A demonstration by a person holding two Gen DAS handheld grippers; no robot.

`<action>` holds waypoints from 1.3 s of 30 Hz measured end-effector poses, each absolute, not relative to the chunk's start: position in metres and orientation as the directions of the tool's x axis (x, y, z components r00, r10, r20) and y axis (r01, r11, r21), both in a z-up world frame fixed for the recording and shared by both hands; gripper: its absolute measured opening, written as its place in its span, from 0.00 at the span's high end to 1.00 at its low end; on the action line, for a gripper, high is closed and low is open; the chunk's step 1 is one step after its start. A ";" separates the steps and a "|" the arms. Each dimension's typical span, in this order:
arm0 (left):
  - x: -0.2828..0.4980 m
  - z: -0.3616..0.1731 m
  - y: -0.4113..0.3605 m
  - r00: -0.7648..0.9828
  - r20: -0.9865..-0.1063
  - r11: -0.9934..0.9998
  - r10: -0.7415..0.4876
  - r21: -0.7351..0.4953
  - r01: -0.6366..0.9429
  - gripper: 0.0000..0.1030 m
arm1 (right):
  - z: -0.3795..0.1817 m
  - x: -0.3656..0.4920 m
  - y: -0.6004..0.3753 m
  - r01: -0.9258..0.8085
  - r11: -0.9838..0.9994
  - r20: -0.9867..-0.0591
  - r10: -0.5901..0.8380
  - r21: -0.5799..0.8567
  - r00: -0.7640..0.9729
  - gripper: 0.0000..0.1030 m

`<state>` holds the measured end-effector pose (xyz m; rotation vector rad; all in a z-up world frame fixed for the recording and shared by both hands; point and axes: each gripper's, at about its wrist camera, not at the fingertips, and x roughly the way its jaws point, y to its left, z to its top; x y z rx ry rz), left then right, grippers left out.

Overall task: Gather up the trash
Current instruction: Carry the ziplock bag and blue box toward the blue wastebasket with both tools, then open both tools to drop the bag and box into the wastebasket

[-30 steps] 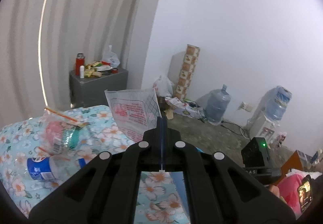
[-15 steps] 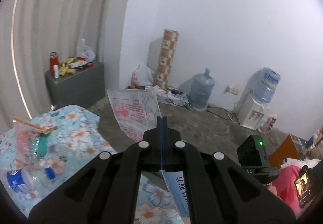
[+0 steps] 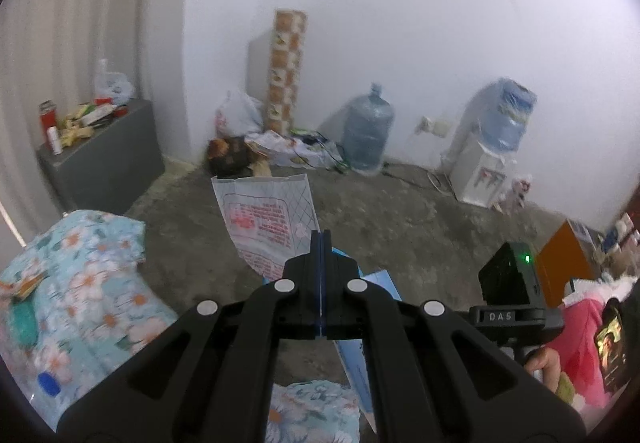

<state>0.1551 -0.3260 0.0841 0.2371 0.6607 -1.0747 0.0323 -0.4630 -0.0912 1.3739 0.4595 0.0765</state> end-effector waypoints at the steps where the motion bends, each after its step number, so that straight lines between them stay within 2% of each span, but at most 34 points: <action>1: 0.156 0.081 -0.334 0.294 -0.614 0.462 -0.733 -0.132 0.877 1.00 | -0.094 0.030 -0.468 0.225 0.209 -0.281 0.300 0.952 0.912 0.70; 7: 0.170 0.038 -0.406 0.168 -0.692 0.382 -0.702 -0.166 0.909 1.00 | -0.115 0.017 -0.514 0.381 0.243 -0.421 0.144 0.892 0.895 0.70; 12: 0.188 -0.009 -0.459 0.115 -0.767 0.370 -0.631 -0.167 0.914 1.00 | -0.141 0.025 -0.554 0.481 0.251 -0.510 0.065 0.840 0.858 0.70; 18: 0.212 -0.069 -0.515 0.073 -0.848 0.363 -0.526 -0.146 0.920 1.00 | -0.177 0.061 -0.594 0.558 0.267 -0.588 0.044 0.786 0.808 0.69; 21: 0.225 -0.087 -0.534 0.079 -0.874 0.369 -0.480 -0.119 0.922 1.00 | -0.206 0.090 -0.611 0.584 0.266 -0.621 0.081 0.767 0.780 0.68; 22: 0.229 -0.094 -0.542 0.082 -0.883 0.370 -0.462 -0.108 0.923 0.98 | -0.216 0.098 -0.616 0.604 0.264 -0.642 0.085 0.752 0.762 0.68; 23: 0.232 -0.103 -0.550 0.078 -0.896 0.369 -0.437 -0.099 0.924 0.82 | -0.232 0.110 -0.622 0.619 0.266 -0.659 0.095 0.739 0.746 0.67; 24: 0.236 -0.109 -0.553 0.078 -0.905 0.370 -0.419 -0.091 0.925 0.59 | -0.245 0.118 -0.625 0.623 0.263 -0.665 0.114 0.737 0.738 0.57; 25: 0.238 -0.116 -0.558 0.096 -0.913 0.378 -0.396 -0.066 0.923 0.54 | -0.264 0.125 -0.628 0.665 0.244 -0.703 0.131 0.706 0.699 0.52; 27: 0.241 -0.128 -0.561 0.123 -0.924 0.389 -0.363 -0.030 0.921 0.55 | -0.288 0.129 -0.629 0.733 0.209 -0.762 0.144 0.647 0.631 0.49; 29: 0.243 -0.130 -0.556 0.127 -0.928 0.409 -0.349 -0.029 0.912 0.53 | -0.303 0.125 -0.628 0.759 0.169 -0.777 0.158 0.629 0.609 0.49; 33: 0.242 -0.114 -0.538 0.143 -0.910 0.433 -0.388 -0.043 0.901 0.47 | -0.298 0.098 -0.619 0.728 0.109 -0.736 0.111 0.677 0.668 0.46; 39: 0.224 -0.052 -0.495 0.164 -0.856 0.456 -0.490 -0.091 0.885 0.37 | -0.265 0.061 -0.602 0.671 0.079 -0.675 0.038 0.737 0.737 0.42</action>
